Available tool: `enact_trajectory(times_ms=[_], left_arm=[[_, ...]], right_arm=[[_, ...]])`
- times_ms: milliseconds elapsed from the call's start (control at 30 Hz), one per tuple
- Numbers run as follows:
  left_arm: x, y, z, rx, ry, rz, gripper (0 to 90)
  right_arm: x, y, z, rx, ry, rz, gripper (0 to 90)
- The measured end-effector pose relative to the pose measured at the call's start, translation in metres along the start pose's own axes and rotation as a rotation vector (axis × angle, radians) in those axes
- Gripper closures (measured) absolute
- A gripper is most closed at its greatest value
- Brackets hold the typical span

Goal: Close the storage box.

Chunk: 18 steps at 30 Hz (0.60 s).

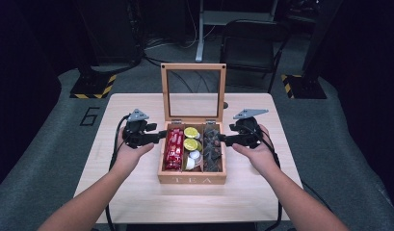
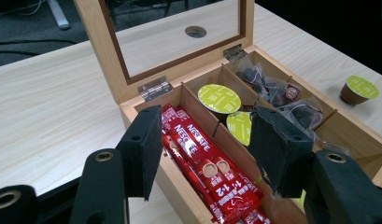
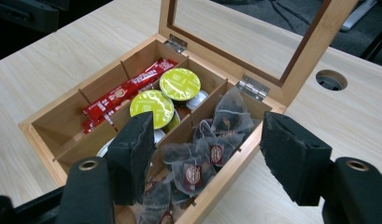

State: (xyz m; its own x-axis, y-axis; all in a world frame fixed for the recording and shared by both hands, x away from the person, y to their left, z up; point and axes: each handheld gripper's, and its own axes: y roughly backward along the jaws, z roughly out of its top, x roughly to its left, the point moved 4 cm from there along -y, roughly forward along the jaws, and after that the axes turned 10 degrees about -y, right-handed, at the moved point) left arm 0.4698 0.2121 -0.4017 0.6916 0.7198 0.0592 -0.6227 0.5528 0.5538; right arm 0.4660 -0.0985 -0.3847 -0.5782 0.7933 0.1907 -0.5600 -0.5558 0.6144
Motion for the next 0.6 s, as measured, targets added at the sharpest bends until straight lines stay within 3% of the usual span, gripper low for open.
enact_trajectory(times_ms=[533,600], left_arm=[[-0.002,-0.003,0.008,-0.004,-0.010,-0.008,44.6],[-0.003,-0.005,0.008,-0.005,-0.009,-0.008,44.6]], right_arm=[[0.003,-0.006,0.031,-0.013,-0.030,-0.027,34.7],[0.000,-0.008,0.035,-0.016,-0.016,-0.038,34.7]])
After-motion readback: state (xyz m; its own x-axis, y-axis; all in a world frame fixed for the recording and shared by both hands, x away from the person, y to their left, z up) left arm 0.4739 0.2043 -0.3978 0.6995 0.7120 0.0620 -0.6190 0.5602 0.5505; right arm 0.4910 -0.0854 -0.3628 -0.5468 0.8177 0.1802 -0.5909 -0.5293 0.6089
